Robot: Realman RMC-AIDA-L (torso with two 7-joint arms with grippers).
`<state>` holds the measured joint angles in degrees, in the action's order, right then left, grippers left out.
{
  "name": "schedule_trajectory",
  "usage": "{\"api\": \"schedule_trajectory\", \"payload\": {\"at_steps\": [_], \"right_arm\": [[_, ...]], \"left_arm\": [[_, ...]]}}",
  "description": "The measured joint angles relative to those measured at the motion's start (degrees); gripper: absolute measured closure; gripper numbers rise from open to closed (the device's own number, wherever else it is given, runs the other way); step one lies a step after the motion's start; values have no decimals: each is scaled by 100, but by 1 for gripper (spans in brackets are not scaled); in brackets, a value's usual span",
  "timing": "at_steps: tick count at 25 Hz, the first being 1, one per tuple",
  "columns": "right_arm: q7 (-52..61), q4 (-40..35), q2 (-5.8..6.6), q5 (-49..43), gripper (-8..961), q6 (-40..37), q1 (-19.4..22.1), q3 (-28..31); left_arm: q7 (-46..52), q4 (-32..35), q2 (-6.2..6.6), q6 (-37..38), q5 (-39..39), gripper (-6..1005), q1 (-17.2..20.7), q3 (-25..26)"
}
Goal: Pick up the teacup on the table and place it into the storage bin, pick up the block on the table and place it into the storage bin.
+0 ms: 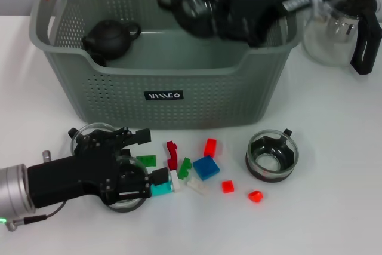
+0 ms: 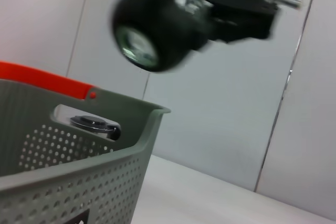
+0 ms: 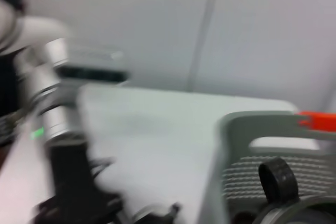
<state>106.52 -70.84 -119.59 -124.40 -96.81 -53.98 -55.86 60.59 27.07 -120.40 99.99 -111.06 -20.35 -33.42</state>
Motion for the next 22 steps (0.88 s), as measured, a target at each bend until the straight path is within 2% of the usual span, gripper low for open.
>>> {"api": "schedule_trajectory", "payload": {"at_steps": [9,12,17,22], "right_arm": [[-50,1759,229,-19,897,1968,-451,-41],[-290,2460,264,-50,898,2587,-576,-80],[-669,3289,157,-51,898,3651,-661,-287],[-736,3498,21,-49,898,4331,-660,-650]], "left_arm": [[2,0,15,116,26,84,-57,4],[-1,0,16,150,21,84,-64,6],[-3,0,15,168,17,84,-65,-8],[-4,0,8,229,23,84,-66,-19]]}}
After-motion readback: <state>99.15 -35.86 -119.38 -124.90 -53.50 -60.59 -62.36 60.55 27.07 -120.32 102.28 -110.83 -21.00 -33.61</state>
